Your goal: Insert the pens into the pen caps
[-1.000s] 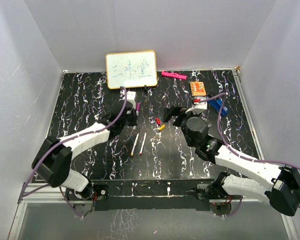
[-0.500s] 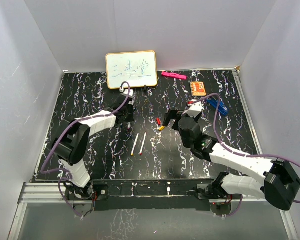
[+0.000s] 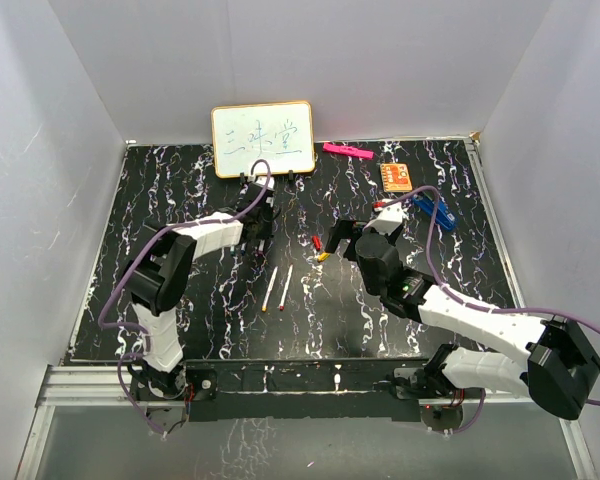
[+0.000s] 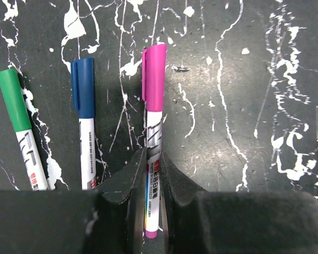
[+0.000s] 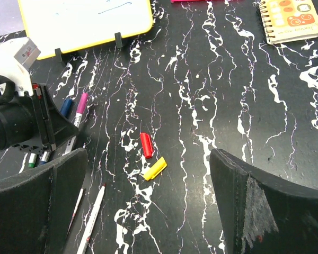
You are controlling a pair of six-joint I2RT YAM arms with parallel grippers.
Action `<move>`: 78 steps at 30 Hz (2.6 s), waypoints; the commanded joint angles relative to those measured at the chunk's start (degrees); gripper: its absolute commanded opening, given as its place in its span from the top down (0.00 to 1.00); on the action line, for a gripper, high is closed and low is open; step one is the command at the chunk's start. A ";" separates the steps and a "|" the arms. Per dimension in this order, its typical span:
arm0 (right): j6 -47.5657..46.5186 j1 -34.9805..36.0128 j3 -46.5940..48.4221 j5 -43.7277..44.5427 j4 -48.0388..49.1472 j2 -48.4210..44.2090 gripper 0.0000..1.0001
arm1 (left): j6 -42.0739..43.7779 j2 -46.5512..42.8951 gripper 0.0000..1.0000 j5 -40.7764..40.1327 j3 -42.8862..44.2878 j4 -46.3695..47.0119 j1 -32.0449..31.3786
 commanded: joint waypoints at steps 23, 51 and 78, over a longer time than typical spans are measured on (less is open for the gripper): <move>0.40 -0.11 3.41 2.27 1.42 3.30 0.02 | 0.71 1.26 0.62 -6.21 5.91 -6.94 0.45; 0.65 -0.89 1.80 11.18 5.91 4.90 0.02 | -0.84 -25.39 0.61 8.25 -7.69 -28.41 -7.78; 2.76 -0.99 0.18 10.35 5.56 3.31 0.02 | -2.98 -14.15 0.55 13.07 -6.36 -31.84 -11.92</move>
